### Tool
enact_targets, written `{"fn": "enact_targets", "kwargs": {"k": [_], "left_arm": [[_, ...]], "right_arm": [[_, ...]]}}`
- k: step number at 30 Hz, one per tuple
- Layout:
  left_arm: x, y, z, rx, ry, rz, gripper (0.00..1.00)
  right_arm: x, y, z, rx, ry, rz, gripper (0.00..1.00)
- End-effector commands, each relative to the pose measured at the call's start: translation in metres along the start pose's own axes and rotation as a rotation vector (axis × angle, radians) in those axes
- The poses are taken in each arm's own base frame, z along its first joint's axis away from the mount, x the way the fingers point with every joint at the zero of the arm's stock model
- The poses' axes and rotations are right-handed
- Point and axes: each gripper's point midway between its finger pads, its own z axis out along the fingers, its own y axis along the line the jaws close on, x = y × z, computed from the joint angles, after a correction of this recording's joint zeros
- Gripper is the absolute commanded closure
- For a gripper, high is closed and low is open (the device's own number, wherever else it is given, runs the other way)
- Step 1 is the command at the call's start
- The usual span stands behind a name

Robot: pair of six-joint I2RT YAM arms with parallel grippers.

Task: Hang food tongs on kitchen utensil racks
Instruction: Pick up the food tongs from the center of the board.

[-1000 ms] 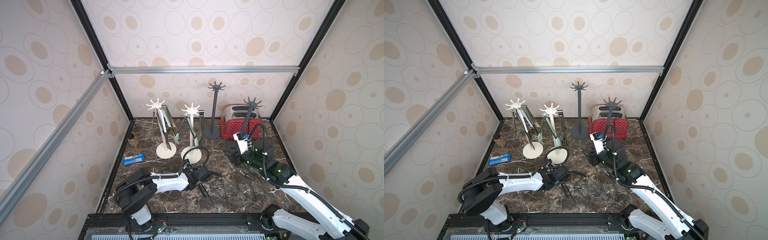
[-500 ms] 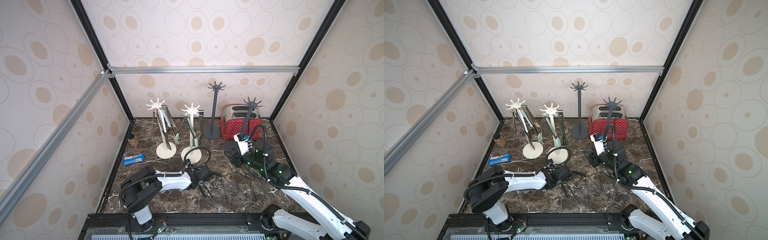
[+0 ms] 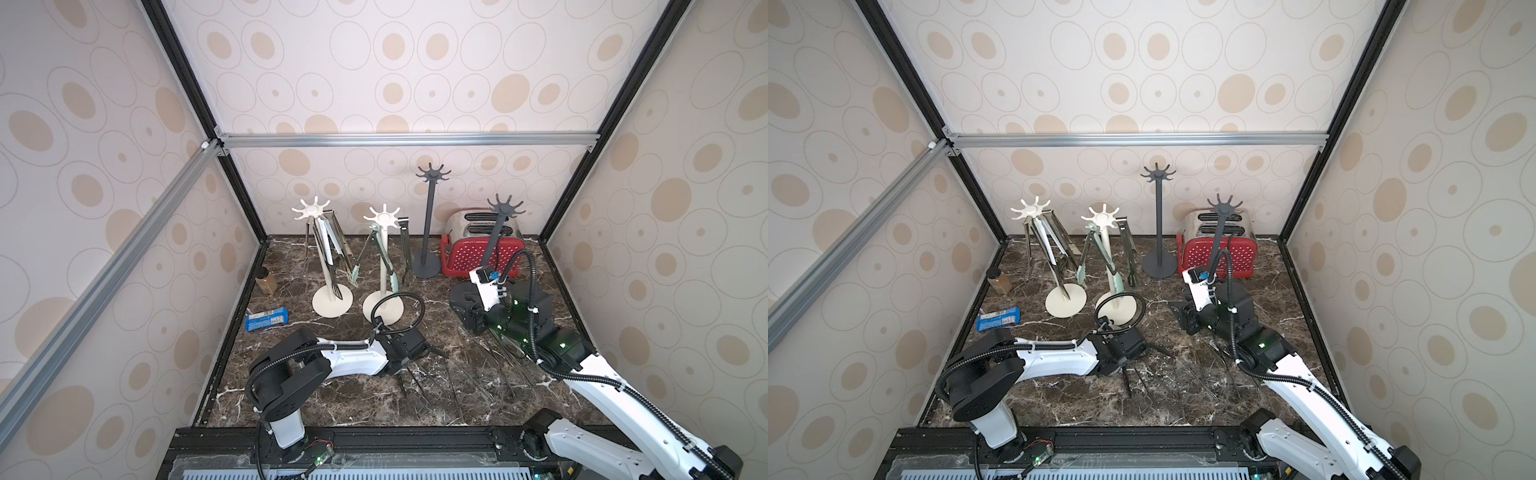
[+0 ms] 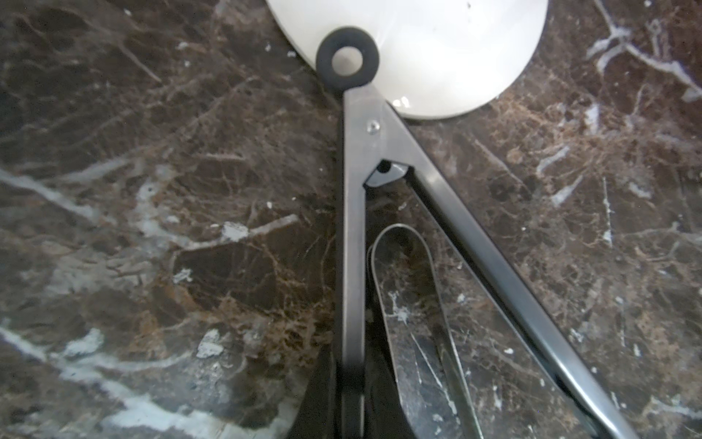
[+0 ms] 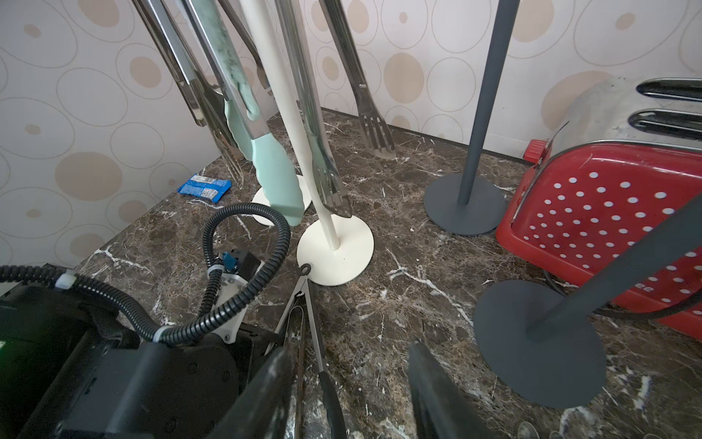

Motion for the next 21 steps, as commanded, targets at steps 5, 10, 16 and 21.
{"fn": "enact_targets", "kwargs": {"k": [5,10,16,21], "left_arm": [[0.012,0.02,-0.001,-0.075,0.037,0.026,0.98],[0.008,0.027,-0.012,-0.078,0.019,0.021,1.0],[-0.006,0.031,-0.029,-0.069,-0.035,0.035,1.0],[-0.021,0.023,-0.043,-0.039,-0.09,0.074,1.0]], "right_arm": [[0.002,0.0,-0.003,-0.01,-0.003,-0.015,0.48],[0.003,0.001,-0.001,-0.018,-0.001,-0.014,0.48],[0.004,0.002,0.001,-0.024,0.001,-0.012,0.48],[0.004,0.002,0.001,-0.025,0.001,-0.008,0.48]]}}
